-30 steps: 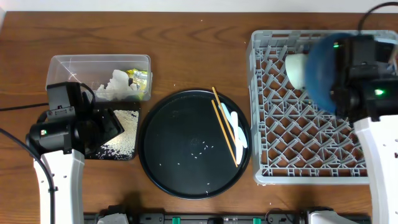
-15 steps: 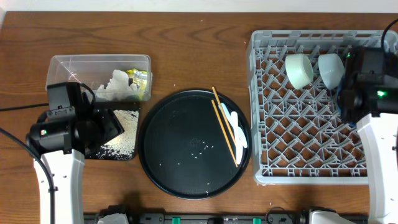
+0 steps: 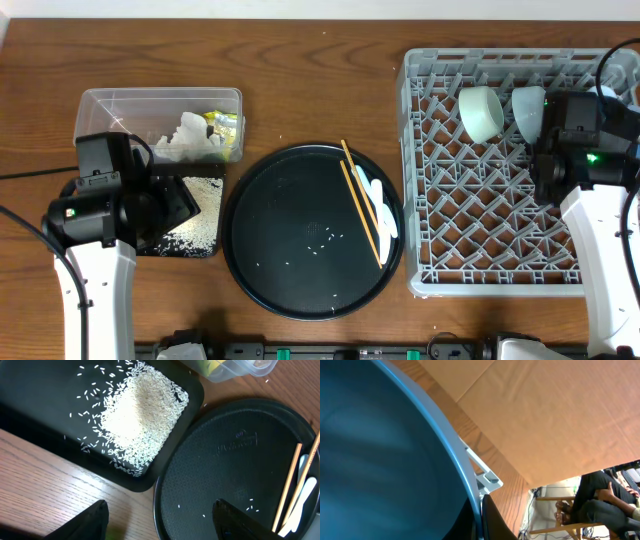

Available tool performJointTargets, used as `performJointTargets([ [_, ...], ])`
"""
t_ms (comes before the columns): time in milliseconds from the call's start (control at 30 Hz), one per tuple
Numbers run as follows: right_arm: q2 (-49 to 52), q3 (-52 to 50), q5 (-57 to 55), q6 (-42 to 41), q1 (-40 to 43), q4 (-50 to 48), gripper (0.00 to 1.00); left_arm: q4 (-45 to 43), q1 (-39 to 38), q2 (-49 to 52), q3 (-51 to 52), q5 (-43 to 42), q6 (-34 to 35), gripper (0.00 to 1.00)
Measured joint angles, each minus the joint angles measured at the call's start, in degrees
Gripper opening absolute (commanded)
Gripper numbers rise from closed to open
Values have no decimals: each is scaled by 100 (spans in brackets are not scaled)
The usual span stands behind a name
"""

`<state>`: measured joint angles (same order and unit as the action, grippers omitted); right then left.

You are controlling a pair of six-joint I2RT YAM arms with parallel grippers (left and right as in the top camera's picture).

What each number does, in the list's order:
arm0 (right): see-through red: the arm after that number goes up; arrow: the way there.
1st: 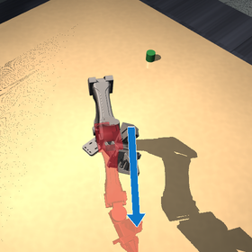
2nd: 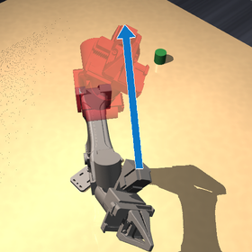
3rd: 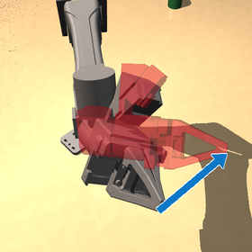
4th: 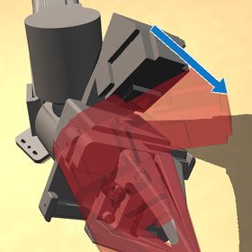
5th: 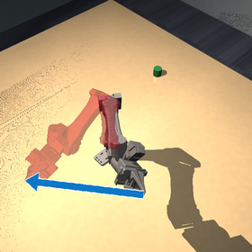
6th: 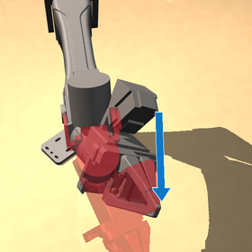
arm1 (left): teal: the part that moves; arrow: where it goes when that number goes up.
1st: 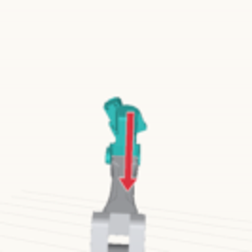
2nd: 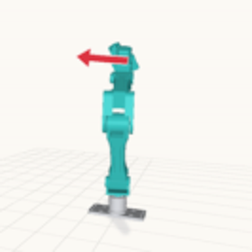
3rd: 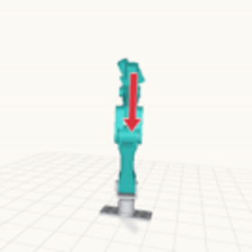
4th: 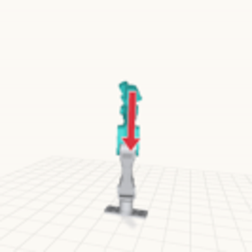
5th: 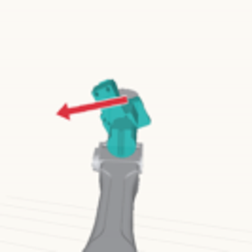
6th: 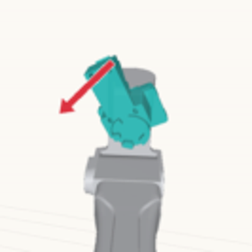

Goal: Sort waste into correct bins and load items into the dishwasher rack
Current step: 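Lift the teal bowl with right gripper over the rack, then lower the teal bowl into the rack's middle and open right gripper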

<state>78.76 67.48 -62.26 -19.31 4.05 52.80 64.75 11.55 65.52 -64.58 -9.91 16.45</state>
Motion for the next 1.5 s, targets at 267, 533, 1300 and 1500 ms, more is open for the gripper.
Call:
performJointTargets([
  [267, 0, -90, 146, 44, -4, -46, 1, -2, 0, 0, 0, 0, 0, 68],
  [533, -11, -297, 190, 468, -4, -732, 1, -2, 2, 0, 0, -2, 0, 68],
  [1300, -11, -328, -199, 3254, -337, -1585, 1, 92, 2, 0, 2, -7, 4, 68],
  [1500, -11, -328, -439, 3414, -669, -1447, 1, 109, 2, 0, 2, -20, 7, 68],
])
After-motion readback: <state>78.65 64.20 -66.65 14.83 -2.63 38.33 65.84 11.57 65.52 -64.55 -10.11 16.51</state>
